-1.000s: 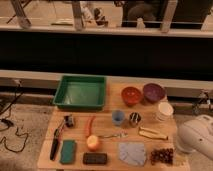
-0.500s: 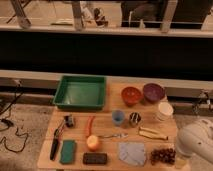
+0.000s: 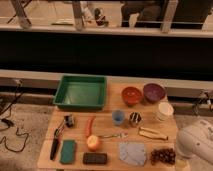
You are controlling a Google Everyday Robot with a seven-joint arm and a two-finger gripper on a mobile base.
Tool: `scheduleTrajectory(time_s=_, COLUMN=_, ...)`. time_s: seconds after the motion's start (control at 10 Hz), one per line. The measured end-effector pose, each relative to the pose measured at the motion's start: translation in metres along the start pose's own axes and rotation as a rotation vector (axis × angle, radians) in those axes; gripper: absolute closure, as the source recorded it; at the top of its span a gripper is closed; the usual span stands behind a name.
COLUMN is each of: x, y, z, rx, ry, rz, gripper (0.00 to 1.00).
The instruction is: Place grapes in plastic cup
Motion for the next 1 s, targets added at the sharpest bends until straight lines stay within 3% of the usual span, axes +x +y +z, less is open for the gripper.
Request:
scheduleTrajectory(time_s=0.3, x=-0.002, y=0.002, z=0.007, rx=-0.021, ry=-0.009, rz=-0.009, gripper=0.20)
scheduleTrajectory(time_s=0.6, x=-0.003, y=0.004, z=0.014, rx=-0.073, ry=-0.055, rz=-0.013, gripper=0.21)
scheduleTrajectory(time_s=0.7, x=-0.004, y=0.004, z=0.015, rx=-0.087, ry=-0.071, rz=-0.012, gripper=0.25)
scheduleTrajectory(time_s=1.0, x=-0.005, y=0.002, z=0.014, rx=-0.106, ry=-0.108, rz=-0.008, gripper=0.55)
